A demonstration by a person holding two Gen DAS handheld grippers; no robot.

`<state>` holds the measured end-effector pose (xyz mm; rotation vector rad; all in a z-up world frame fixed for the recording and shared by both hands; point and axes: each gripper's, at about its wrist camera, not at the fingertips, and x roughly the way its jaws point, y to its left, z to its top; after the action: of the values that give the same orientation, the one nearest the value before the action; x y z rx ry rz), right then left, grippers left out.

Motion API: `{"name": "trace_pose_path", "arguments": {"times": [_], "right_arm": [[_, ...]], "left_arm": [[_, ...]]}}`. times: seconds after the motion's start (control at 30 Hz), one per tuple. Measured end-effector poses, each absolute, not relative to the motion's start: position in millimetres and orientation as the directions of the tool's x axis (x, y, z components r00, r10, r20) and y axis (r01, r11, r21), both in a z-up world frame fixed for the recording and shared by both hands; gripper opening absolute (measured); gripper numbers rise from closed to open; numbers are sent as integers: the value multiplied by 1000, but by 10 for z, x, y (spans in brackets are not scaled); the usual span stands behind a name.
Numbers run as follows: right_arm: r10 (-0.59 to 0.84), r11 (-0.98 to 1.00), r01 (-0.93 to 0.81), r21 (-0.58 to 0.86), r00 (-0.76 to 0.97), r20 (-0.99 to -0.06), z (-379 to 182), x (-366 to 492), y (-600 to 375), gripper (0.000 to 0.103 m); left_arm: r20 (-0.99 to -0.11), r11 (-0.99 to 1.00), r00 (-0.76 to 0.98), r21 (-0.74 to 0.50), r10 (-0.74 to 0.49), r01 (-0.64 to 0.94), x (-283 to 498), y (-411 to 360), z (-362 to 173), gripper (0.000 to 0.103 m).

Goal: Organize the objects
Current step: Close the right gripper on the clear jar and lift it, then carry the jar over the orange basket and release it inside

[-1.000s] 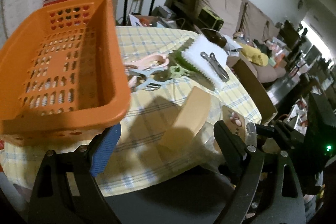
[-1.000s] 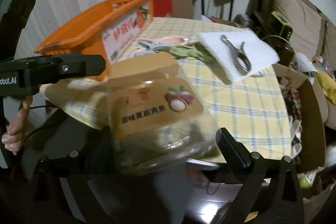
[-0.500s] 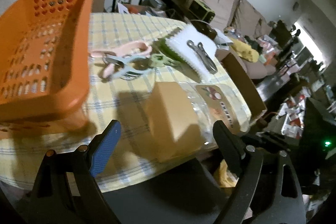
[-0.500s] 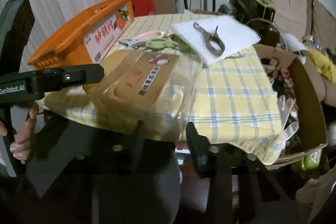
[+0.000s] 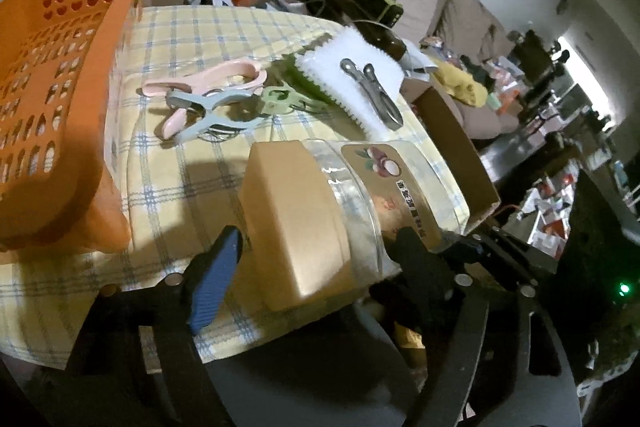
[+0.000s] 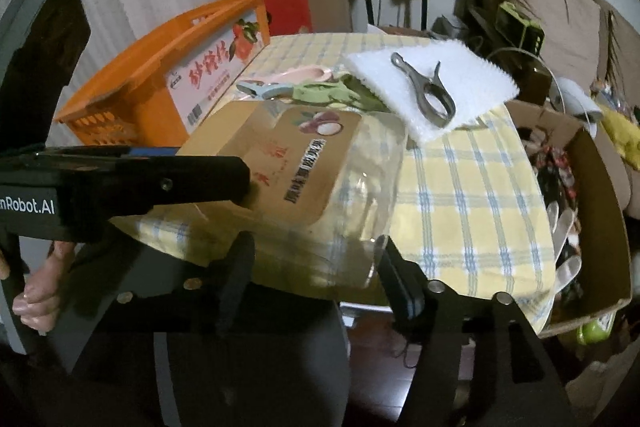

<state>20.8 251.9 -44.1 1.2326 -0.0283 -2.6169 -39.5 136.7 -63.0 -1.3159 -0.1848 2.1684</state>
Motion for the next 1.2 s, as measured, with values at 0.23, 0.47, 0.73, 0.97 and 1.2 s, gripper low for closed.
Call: {"name": "trace_pose_path", "arguments": {"times": [0.23, 0.47, 0.73, 0.97, 1.2], "right_arm": [[-234, -965, 237, 107, -613, -755, -465, 123, 2445, 74], [-146, -968, 249, -25, -646, -749, -394, 194, 2290, 67], [-170, -959, 281, -45, -692, -702, 57, 202, 2209, 64], [-219, -944, 329, -38, -707, -672, 373, 62, 1973, 64], [-274, -916, 398, -47, -707, -652, 631, -293, 1530, 64]], "left_arm": [[-776, -822, -333, -389, 535, -415, -411, 1460, -637, 77], [-763, -835, -399, -323, 509, -445, -275, 1425, -417, 75], [-720, -835, -462, -311, 518, -453, -217, 1240, 59, 75], [-693, -858, -523, -303, 497, -414, -304, 889, 413, 74], [-676, -881, -567, -319, 470, -350, -607, 432, 600, 75]]}}
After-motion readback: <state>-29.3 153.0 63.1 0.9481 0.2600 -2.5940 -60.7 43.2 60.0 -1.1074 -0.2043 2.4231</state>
